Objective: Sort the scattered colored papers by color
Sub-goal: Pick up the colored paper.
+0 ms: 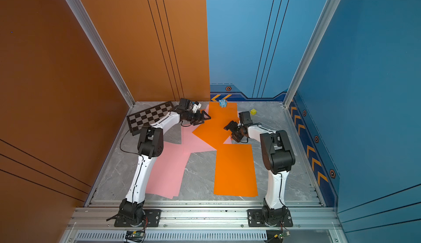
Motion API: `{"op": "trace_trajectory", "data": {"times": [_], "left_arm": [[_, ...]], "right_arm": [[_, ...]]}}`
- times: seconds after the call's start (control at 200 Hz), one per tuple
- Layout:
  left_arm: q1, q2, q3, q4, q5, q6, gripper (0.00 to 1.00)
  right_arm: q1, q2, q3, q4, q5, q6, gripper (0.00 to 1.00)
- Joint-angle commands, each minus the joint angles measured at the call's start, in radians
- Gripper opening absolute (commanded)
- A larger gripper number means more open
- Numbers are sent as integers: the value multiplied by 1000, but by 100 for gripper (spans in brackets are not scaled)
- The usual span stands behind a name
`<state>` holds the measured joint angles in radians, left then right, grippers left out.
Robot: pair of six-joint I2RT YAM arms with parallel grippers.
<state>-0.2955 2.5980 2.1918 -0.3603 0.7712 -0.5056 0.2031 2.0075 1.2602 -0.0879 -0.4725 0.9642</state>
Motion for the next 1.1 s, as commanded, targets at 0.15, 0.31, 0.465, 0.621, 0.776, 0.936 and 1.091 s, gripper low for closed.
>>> {"op": "trace_trajectory", "data": {"times": [0.15, 0.31, 0.465, 0.621, 0.776, 0.936, 1.091], "left_arm": [[-3, 51, -1, -58, 3, -7, 85], [-4, 51, -3, -58, 6, -7, 85], [-4, 54, -6, -57, 7, -8, 85], [-5, 55, -6, -57, 9, -10, 85], [-4, 52, -9, -58, 10, -7, 85], [-4, 52, -9, -57, 10, -8, 85], [-4, 53, -9, -58, 10, -8, 85]], "right_arm": [[4, 74, 31, 57, -17, 38, 81], [7, 118, 26, 109, -40, 73, 82], [8, 128, 1, 216, -78, 117, 85], [8, 123, -36, 359, -113, 184, 81], [6, 91, -48, 353, -97, 166, 67], [5, 73, -39, 277, -76, 126, 37], [5, 35, -36, 206, -53, 83, 28]]}}
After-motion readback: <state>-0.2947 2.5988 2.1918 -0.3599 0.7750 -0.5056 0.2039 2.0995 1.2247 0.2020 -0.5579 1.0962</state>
